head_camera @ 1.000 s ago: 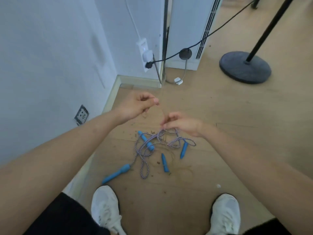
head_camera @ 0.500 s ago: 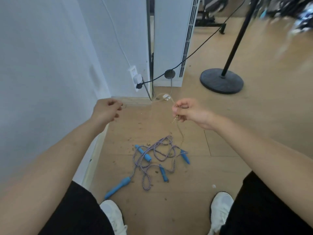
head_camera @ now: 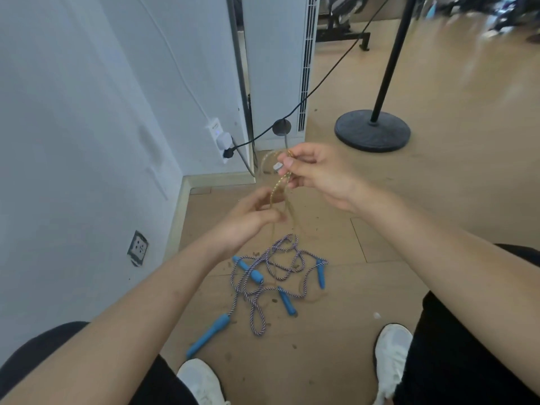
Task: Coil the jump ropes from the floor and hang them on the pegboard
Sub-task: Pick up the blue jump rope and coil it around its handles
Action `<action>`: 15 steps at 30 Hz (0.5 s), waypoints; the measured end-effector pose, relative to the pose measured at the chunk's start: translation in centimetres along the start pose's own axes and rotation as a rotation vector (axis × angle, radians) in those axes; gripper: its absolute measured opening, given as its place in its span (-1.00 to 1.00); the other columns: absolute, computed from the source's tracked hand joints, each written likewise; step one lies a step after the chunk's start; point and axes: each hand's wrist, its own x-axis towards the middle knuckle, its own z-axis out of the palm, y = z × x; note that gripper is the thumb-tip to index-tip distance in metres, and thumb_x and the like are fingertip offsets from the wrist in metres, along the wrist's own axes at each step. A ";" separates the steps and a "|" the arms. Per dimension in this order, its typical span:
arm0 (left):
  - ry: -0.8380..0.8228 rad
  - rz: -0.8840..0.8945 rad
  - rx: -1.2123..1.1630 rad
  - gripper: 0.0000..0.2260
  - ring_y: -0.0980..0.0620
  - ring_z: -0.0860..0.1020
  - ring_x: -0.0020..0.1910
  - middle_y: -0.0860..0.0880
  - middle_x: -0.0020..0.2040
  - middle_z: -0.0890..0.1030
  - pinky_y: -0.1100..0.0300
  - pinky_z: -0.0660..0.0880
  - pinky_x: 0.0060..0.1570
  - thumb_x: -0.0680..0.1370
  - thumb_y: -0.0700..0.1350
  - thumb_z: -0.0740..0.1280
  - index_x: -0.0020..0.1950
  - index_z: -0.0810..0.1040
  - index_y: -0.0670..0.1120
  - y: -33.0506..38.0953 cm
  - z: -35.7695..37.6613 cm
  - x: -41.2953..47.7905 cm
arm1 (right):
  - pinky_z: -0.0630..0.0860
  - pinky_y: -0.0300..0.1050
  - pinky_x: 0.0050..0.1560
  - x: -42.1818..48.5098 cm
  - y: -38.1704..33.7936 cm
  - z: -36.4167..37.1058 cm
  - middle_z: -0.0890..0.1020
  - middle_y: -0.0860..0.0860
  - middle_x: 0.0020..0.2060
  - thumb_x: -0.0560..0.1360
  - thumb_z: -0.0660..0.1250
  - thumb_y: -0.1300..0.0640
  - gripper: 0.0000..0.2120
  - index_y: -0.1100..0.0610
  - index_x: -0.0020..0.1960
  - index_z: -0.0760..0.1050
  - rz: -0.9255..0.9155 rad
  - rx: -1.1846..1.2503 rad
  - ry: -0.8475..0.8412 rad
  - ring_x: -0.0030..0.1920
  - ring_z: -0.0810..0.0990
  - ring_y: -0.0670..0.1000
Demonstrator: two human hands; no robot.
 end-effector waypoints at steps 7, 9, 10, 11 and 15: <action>-0.101 -0.078 0.057 -0.79 0.03 0.65 0.15 -0.01 0.11 0.71 0.05 0.51 0.30 0.65 -0.03 0.29 0.12 0.63 -0.14 -0.9 0.6 1.1 | 0.62 -0.21 -0.16 1.3 -0.4 -1.6 0.65 0.11 -0.21 0.58 0.32 0.31 -0.93 0.28 0.03 0.58 0.135 0.282 0.211 -0.22 0.62 0.01; -0.102 -0.115 0.094 -0.78 -0.06 0.67 0.11 -0.09 0.02 0.72 0.01 0.52 0.26 0.66 -0.03 0.26 0.04 0.61 -0.16 -1.1 -0.1 1.1 | 0.64 -0.20 -0.14 1.8 -0.5 -2.6 0.63 0.12 -0.22 0.59 0.30 0.35 -0.94 0.29 0.00 0.56 0.171 0.379 0.315 -0.23 0.60 0.00; -0.114 -0.128 0.146 -0.76 -0.08 0.67 0.10 -0.12 0.00 0.72 0.02 0.53 0.21 0.67 -0.04 0.25 0.02 0.61 -0.17 -1.2 -0.5 1.1 | 0.63 -0.19 -0.11 2.1 -0.6 -3.2 0.62 0.12 -0.22 0.59 0.29 0.36 -0.93 0.29 -0.03 0.55 0.184 0.422 0.377 -0.24 0.60 -0.01; -0.127 -0.149 0.203 -0.75 -0.07 0.67 0.08 -0.15 0.01 0.72 0.05 0.53 0.14 0.68 -0.05 0.23 0.01 0.61 -0.19 -1.4 -1.0 1.2 | 0.62 -0.19 -0.08 2.5 -0.7 -3.9 0.62 0.12 -0.22 0.59 0.28 0.37 -0.92 0.29 -0.04 0.54 0.195 0.464 0.442 -0.25 0.60 -0.01; -0.120 -0.244 0.428 -0.76 0.04 0.61 -0.10 -0.10 0.00 0.72 0.20 0.47 -0.10 0.68 -0.06 0.21 -0.07 0.60 -0.11 -2.4 -3.1 1.2 | 0.67 -0.19 -0.13 3.8 0.1 -6.5 0.61 0.14 -0.21 0.57 0.32 0.38 -0.81 0.40 0.17 0.53 0.247 0.585 0.638 -0.26 0.62 -0.01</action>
